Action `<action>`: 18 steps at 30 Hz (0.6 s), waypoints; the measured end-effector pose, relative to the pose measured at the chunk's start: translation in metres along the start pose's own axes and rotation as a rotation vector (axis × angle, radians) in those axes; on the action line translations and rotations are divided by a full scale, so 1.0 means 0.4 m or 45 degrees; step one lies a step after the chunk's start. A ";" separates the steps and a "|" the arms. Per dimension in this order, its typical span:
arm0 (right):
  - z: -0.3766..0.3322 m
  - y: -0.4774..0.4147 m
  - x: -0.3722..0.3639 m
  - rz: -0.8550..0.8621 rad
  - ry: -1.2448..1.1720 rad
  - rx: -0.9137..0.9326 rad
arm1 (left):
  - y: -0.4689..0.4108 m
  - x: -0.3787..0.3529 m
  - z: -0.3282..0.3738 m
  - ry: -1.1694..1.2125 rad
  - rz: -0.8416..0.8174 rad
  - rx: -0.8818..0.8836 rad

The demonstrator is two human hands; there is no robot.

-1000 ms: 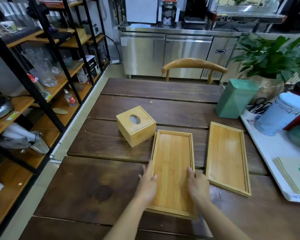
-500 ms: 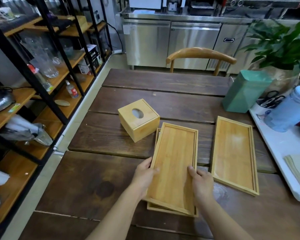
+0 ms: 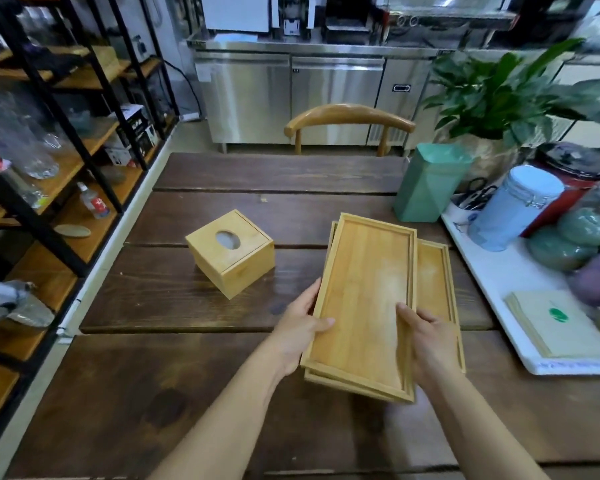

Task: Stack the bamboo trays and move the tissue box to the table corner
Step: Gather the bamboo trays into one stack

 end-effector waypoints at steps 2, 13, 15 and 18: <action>-0.052 -0.023 0.027 0.001 -0.033 -0.017 | -0.038 -0.042 0.032 -0.072 -0.070 -0.003; -0.138 -0.178 0.161 -0.064 0.213 0.178 | -0.190 -0.249 0.112 -0.240 -0.141 -0.069; -0.132 -0.202 0.177 -0.073 0.193 0.155 | -0.210 -0.267 0.105 -0.223 -0.141 -0.031; -0.116 -0.230 0.194 -0.096 0.147 0.107 | -0.244 -0.289 0.081 -0.219 -0.108 0.011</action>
Point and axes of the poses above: each hand's wrist, its own y-axis away from the middle knuckle, its own x-axis out of the back of the hand, z = x × y, the point moved 1 cm from there along -y, towards the middle knuckle, and after that the axes turned 15 degrees about -y, right-handed, at the moved point
